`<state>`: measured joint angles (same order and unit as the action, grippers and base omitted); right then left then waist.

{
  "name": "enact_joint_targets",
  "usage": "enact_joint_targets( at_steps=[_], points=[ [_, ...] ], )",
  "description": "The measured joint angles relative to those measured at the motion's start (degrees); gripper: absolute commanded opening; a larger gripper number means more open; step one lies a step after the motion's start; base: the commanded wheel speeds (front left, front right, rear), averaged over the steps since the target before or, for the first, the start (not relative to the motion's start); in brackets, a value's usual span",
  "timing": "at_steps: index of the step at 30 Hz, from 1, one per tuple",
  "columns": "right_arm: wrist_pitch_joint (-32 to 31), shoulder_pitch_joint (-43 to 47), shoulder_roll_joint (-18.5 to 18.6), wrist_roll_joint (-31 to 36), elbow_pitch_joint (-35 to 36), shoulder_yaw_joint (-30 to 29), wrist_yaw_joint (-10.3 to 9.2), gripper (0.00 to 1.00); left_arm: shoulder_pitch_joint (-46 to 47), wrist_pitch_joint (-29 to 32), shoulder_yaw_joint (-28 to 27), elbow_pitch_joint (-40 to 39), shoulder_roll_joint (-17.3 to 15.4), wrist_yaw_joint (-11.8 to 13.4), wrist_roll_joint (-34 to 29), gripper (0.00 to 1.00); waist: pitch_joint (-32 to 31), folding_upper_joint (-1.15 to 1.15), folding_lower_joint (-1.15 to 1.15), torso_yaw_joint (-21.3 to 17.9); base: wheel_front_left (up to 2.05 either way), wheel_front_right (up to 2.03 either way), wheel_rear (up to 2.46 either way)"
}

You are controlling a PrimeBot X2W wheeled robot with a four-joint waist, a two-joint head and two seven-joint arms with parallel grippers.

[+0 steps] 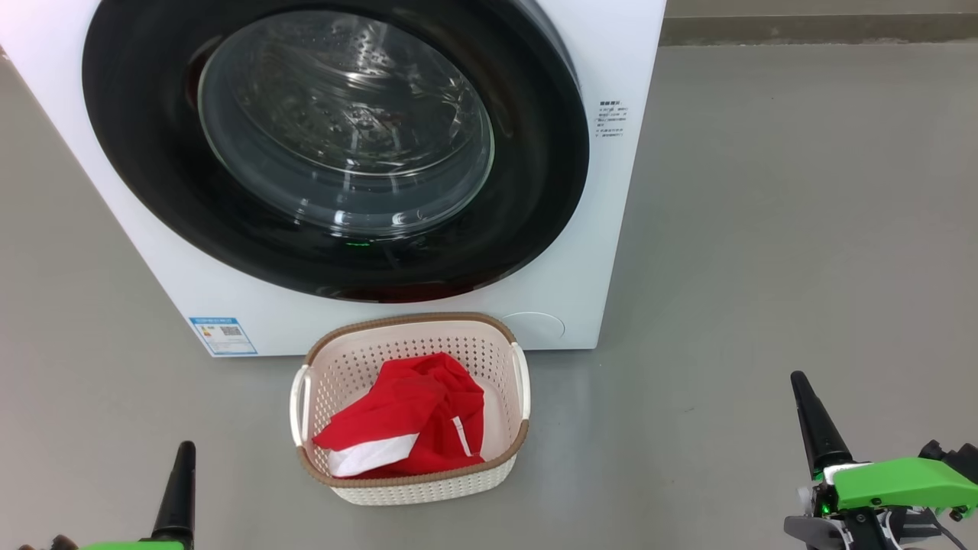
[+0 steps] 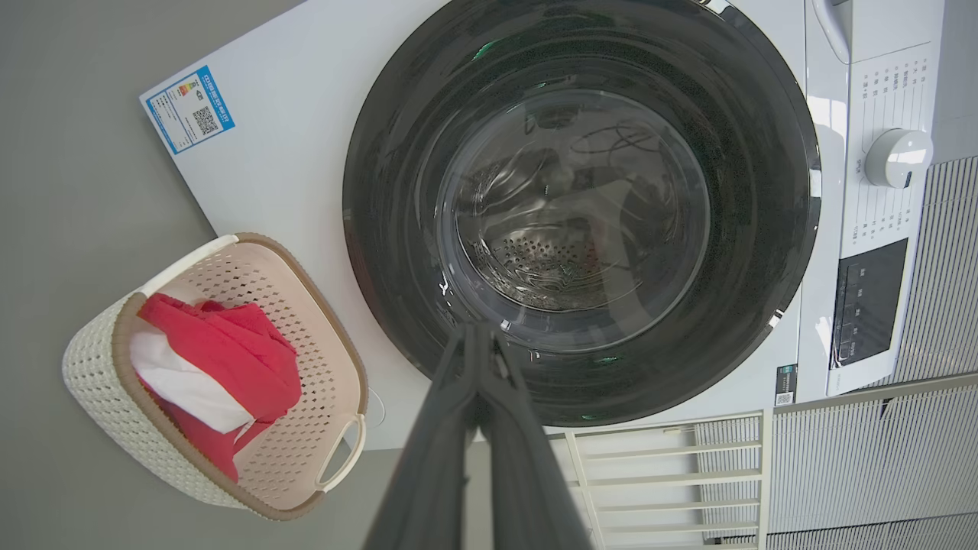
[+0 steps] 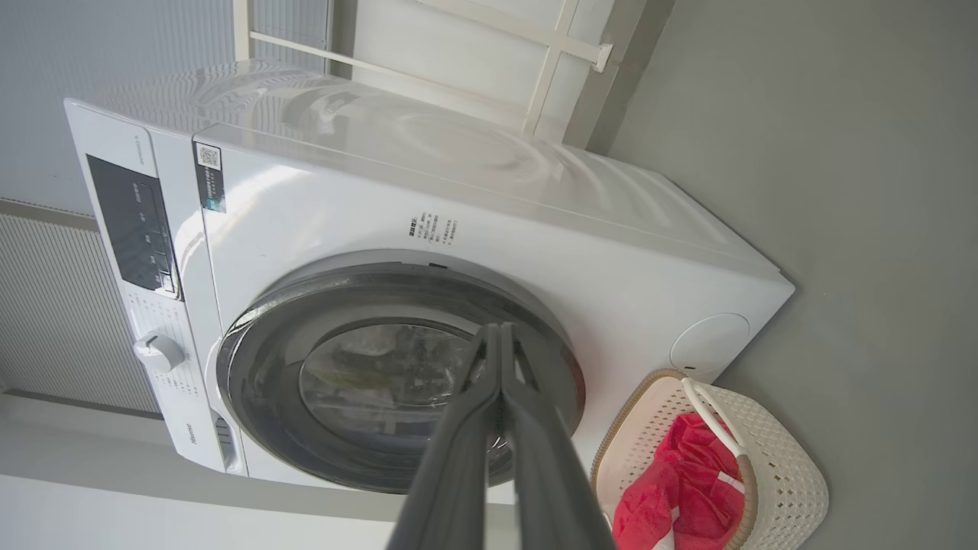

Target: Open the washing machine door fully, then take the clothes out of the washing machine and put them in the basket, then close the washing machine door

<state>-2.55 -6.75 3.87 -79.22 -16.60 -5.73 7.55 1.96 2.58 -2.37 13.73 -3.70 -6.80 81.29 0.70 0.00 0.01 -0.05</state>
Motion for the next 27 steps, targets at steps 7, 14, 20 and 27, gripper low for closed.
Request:
enact_joint_targets(
  at_steps=[7, 14, 20, 27],
  points=[
    [-1.14, 0.02, -0.26, -3.94, 0.27, -0.59, -0.01, 0.00, 0.86, 1.21, -0.67, 0.46, 0.26, -0.01, 3.36, 0.00, -0.17, 0.00, 0.00, 0.02, 0.00, 0.00, 0.00],
    [-2.44, 0.30, -0.56, -7.83, 0.57, -1.08, -0.01, 0.00, 1.07, 1.98, -1.25, 0.90, 0.79, -0.02, 6.71, 0.00, -0.35, 0.00, 0.00, 0.03, 0.00, 0.00, 0.00],
    [-3.38, 1.14, -0.96, -11.26, 0.73, -1.82, -0.01, 0.00, 1.39, 3.07, -1.75, 1.23, 1.24, -0.02, 9.33, 0.00, -0.50, 0.00, 0.00, 0.05, 0.00, 0.00, 0.00],
    [-3.49, 1.15, -1.11, -12.67, 0.80, -2.10, -0.01, 0.00, 2.04, 3.48, -2.03, 1.43, 1.56, -0.02, 10.76, 0.00, -0.53, 0.00, 0.00, 0.05, 0.00, 0.00, 0.00]
  ],
)
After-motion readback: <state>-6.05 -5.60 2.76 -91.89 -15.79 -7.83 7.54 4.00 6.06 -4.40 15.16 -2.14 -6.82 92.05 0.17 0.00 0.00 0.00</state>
